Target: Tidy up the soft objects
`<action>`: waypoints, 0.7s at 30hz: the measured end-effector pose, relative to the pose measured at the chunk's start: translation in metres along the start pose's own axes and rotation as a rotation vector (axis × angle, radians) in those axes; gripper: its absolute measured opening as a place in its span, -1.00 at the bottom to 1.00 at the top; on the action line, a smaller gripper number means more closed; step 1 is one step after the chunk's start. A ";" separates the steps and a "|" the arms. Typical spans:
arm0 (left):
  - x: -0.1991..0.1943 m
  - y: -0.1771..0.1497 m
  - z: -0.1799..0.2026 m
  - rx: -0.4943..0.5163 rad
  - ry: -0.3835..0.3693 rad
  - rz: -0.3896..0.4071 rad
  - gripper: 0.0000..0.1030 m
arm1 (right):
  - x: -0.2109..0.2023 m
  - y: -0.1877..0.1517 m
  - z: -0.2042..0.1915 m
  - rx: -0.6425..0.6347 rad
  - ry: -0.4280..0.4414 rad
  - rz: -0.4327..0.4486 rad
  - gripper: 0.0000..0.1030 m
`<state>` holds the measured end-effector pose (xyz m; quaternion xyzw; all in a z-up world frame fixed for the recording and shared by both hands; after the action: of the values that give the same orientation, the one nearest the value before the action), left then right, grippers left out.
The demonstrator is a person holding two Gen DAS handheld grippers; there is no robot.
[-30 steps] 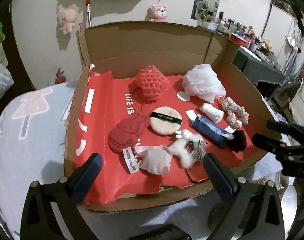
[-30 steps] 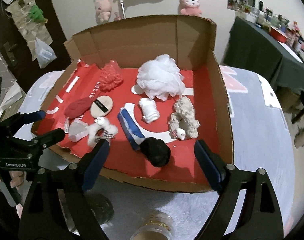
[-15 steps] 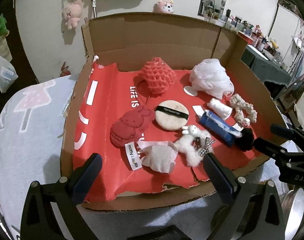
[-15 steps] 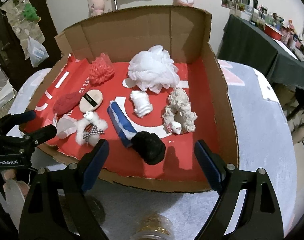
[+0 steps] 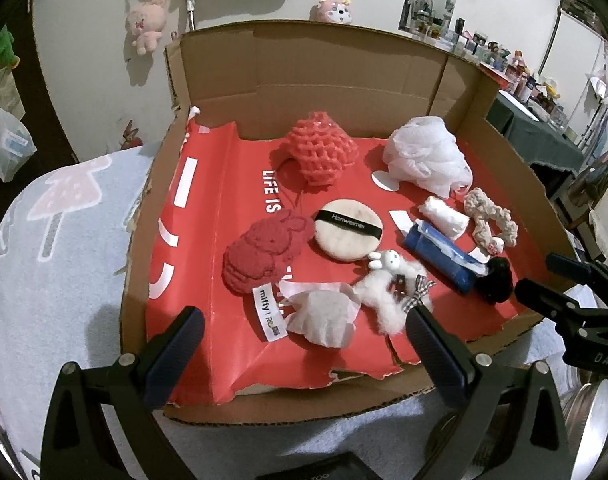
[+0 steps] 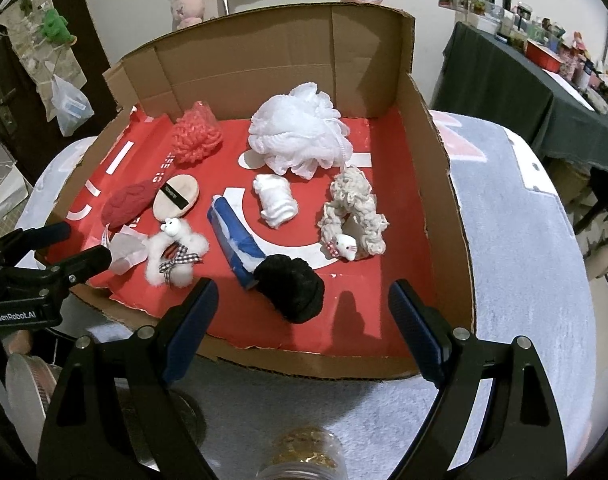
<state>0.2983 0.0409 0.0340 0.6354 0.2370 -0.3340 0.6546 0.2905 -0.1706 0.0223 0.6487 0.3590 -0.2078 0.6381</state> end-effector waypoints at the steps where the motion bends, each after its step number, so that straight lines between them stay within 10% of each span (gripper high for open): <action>1: 0.000 0.000 0.000 0.000 -0.001 0.001 0.99 | 0.000 0.000 0.000 0.001 0.001 0.001 0.69; 21: -0.001 0.000 0.000 0.004 -0.004 0.008 0.99 | 0.000 0.000 0.002 0.004 -0.007 0.003 0.69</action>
<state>0.2981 0.0405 0.0348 0.6372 0.2326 -0.3331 0.6549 0.2906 -0.1722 0.0222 0.6496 0.3554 -0.2098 0.6385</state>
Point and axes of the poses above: each gripper's, at about its wrist camera, not at the fingertips, and x roughly the way its jaws point, z to its right, y to its top, the point moved 5 cm from there along x, roughly the way its jaws point, and after that the axes turned 8 degrees about z, right-handed, at the moved point
